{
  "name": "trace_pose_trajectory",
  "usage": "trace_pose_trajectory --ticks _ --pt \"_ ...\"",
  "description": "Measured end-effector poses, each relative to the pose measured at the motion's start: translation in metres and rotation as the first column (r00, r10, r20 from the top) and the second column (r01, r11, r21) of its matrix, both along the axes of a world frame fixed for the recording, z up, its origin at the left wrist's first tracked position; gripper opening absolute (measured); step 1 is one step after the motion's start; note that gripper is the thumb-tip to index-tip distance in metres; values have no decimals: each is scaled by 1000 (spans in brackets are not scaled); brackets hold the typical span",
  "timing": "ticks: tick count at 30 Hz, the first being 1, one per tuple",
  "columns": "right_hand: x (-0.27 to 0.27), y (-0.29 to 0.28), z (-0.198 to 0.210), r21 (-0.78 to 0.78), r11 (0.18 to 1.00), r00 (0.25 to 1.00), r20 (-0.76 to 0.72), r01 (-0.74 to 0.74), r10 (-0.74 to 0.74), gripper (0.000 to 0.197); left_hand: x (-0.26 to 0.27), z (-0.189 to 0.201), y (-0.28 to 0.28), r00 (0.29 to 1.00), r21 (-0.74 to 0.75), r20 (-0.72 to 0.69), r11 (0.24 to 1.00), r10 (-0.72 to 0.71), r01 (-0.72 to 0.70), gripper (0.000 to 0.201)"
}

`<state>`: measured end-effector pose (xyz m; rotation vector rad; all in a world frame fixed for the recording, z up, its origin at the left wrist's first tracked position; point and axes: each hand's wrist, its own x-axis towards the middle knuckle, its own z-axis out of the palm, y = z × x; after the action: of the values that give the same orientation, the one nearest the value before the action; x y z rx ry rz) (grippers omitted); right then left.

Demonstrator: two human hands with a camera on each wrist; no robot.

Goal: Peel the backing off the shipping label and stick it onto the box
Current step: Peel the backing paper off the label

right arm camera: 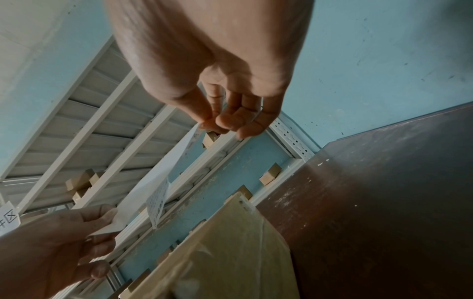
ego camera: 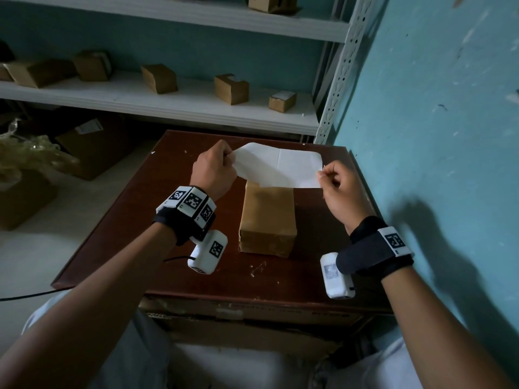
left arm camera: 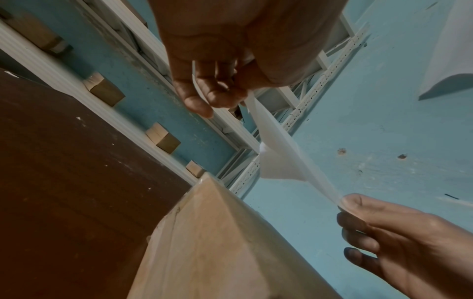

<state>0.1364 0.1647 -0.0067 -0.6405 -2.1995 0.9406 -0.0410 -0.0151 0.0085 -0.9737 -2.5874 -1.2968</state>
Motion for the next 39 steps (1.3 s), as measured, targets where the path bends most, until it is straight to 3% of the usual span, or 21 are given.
trace_pose_trajectory --ticks 39 --pt "1 6 -3 -23 1000 1000 2 -1 1 9 -8 -6 -2 999 28 -21 999 -25 26 14"
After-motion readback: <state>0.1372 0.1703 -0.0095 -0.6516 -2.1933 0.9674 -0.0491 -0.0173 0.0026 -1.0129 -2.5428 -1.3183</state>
